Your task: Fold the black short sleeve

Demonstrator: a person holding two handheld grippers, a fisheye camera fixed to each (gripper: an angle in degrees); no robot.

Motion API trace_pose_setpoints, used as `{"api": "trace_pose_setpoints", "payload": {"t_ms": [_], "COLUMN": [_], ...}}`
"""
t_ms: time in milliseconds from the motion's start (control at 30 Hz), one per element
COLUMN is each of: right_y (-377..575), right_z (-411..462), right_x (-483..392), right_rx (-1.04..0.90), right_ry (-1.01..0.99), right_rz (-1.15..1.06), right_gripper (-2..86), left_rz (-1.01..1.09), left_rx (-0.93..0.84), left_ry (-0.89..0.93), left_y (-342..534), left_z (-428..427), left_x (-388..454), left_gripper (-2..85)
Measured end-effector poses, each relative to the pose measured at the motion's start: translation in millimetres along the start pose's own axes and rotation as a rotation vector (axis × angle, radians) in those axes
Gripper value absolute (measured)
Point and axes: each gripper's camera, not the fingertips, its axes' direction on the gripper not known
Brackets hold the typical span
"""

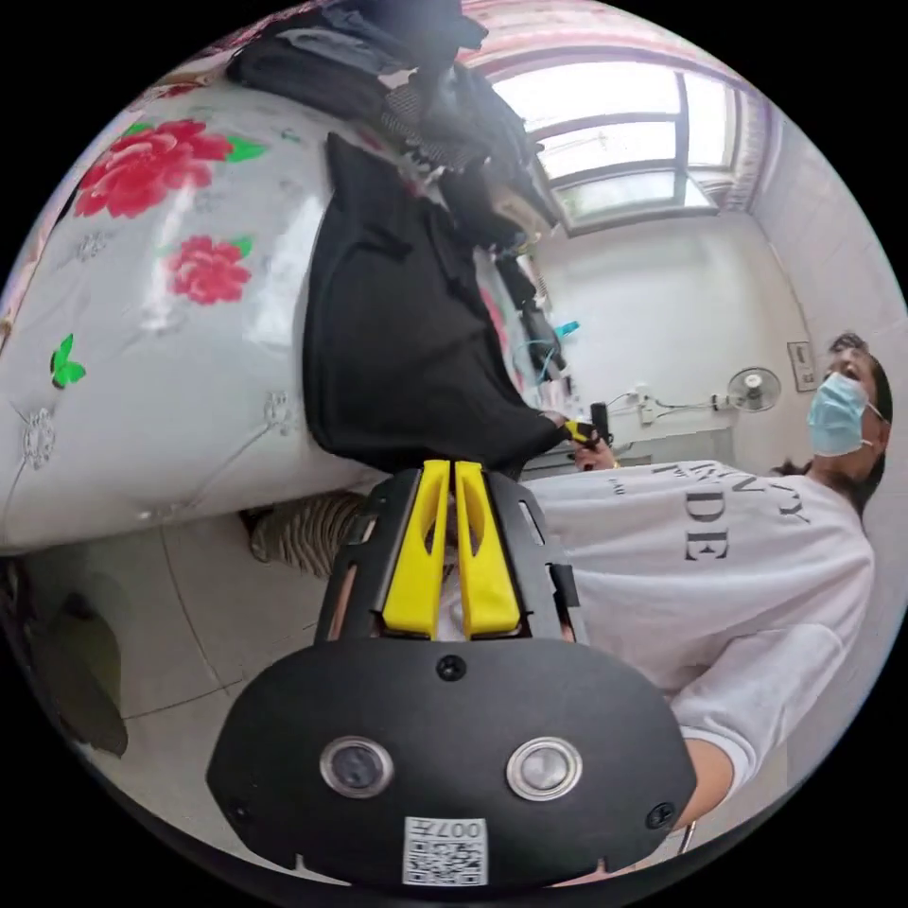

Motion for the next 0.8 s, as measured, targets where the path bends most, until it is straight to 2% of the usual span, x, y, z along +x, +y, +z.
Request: {"api": "trace_pose_setpoints", "payload": {"t_ms": [100, 233, 333, 367, 400, 467, 533, 667, 800], "right_y": [-49, -140, -221, -247, -268, -288, -291, -252, -226], "right_z": [-19, -36, -35, -30, -21, -1, 20, 57, 78], "right_x": [-14, -33, -45, -46, -44, -37, -32, -17, -10], "right_rx": [0.084, 0.211, 0.356, 0.423, 0.44, 0.413, 0.379, 0.333, 0.263], "right_ry": [-0.058, -0.067, 0.079, 0.184, 0.266, 0.321, 0.331, 0.415, 0.613], "right_rz": [-0.039, -0.076, -0.044, -0.005, 0.039, 0.105, 0.111, 0.121, 0.158], "right_gripper": [-0.2, 0.1, 0.7, 1.4, 2.0, 2.8, 3.3, 4.2, 5.1], "left_rz": [0.034, 0.038, -0.074, -0.113, -0.171, -0.221, -0.235, -0.243, -0.293], "left_rx": [0.167, 0.295, 0.407, 0.453, 0.484, 0.513, 0.481, 0.334, 0.245], "left_ry": [0.071, 0.127, 0.08, 0.023, -0.048, -0.071, -0.11, -0.323, -0.325], "left_y": [-43, -130, -211, -238, -257, -277, -285, -253, -202], "left_z": [-41, -68, -75, -73, -70, -63, -58, -36, -11], "left_x": [-7, -24, -45, -51, -58, -66, -73, -90, -98], "left_gripper": [-0.9, -0.7, 0.2, 2.0, 5.0, 7.6, 8.4, 8.5, 8.5]}}
